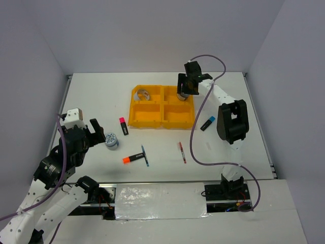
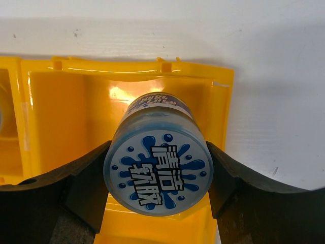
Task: Sort the stationery into containers
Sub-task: Place the stationery in the storage box.
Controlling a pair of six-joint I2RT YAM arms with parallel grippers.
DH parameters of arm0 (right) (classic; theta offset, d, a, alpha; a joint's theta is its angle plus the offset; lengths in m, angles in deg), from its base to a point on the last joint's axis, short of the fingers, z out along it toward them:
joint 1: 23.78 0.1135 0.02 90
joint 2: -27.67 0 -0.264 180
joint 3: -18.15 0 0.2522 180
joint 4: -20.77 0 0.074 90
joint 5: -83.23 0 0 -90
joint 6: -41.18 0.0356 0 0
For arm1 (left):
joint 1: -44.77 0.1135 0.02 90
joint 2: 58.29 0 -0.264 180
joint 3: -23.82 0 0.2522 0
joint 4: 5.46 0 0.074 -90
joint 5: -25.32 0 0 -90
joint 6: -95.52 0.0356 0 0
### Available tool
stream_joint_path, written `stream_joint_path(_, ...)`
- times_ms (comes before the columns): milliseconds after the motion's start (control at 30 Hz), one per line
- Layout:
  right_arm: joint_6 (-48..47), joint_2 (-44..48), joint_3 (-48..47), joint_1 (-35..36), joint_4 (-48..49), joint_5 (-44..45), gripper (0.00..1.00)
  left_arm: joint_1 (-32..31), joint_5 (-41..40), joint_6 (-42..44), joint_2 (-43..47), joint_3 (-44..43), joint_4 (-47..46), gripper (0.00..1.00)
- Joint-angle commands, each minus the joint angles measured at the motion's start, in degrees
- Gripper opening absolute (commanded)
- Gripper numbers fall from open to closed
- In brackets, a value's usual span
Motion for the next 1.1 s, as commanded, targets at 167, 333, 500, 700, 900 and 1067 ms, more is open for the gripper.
stream_joint_path(167,-1.30,-0.18,-2.11,-0.14,2.05,1.78,0.58,-0.16,0.25,1.06,-1.47,-0.10,-2.29,0.99)
stream_joint_path(333,-1.57,0.51,-2.65,-0.05,1.43,1.25,0.82,-0.16,-0.28,0.80,-2.17,-0.19,-2.03,0.99)
stream_joint_path(500,-2.18,0.95,-3.26,-0.14,0.55,0.55,0.89,-0.16,-1.42,0.10,-3.66,-0.89,-1.24,0.99)
stream_joint_path(700,-1.13,3.83,-2.56,0.21,0.11,0.91,1.00,-0.16,-2.04,-2.27,-7.08,-3.25,1.47,0.99)
stream_joint_path(900,-2.97,22.35,3.31,7.13,-2.52,3.35,1.00,-0.08,4.12,-11.40,-20.50,-6.61,2.37,0.99)
stream_joint_path(1067,-2.71,35.98,16.91,14.08,-2.19,-0.83,1.00,2.20,7.96,-14.67,-36.75,-6.51,-3.60,0.99)
